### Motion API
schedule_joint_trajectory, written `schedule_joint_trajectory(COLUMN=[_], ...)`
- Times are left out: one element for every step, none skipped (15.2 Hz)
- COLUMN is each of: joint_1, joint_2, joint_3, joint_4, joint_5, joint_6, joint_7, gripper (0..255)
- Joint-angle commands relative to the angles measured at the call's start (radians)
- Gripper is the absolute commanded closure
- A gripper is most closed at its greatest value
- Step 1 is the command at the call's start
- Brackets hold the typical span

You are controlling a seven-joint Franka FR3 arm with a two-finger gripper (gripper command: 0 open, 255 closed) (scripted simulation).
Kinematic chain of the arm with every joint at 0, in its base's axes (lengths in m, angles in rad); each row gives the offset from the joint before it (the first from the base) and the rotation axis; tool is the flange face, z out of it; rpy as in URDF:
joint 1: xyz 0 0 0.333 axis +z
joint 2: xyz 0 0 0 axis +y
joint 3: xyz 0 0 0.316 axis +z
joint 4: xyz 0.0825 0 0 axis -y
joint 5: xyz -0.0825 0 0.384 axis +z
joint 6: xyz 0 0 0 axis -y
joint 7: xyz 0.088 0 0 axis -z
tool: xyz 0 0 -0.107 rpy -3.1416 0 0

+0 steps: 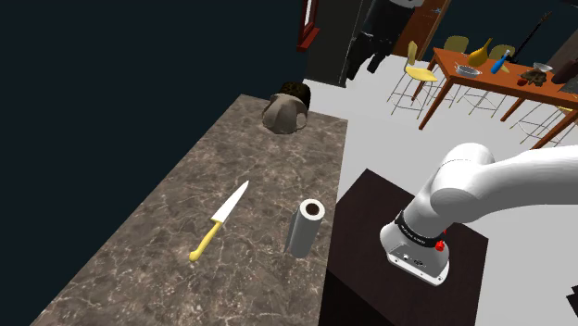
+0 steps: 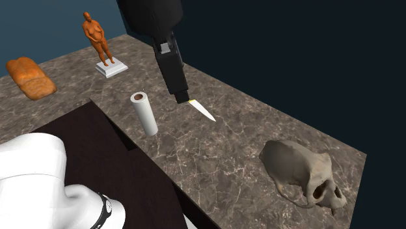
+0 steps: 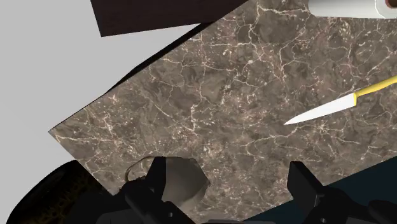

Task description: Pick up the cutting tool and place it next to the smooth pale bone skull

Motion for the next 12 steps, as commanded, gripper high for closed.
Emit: schedule_joint_trajectory(joint_1=[0.000,0.001,0.002,0.003,0.004,0.005,0.007,0.009,0.010,0.011,0.012,0.013], joint_2=[0.000,0.003,0.007,0.012,0.019,0.028,0.039,0.051,0.065,0.080,0.097,0.116], joint_3=[0.000,0.020,0.041,0.061,0.082,0.103,0.124,0.145,0.167,0.188,0.210,0.231], joint_4=[0.000,-0.020,-0.038,-0.056,-0.072,-0.086,-0.099,-0.111,-0.121,-0.130,-0.138,-0.144], joint_5=[0.000,0.012,0.023,0.035,0.047,0.060,0.072,0.084,0.095,0.107,0.118,0.128], joint_6=[0.000,0.017,0.035,0.053,0.072,0.091,0.110,0.130,0.150,0.171,0.192,0.213], joint_7=[0.000,0.030,0.060,0.090,0.120,0.150,0.180,0.210,0.240,0.270,0.300,0.330], gripper=[0,0,0,0,0,0,0,0,0,0,0,0])
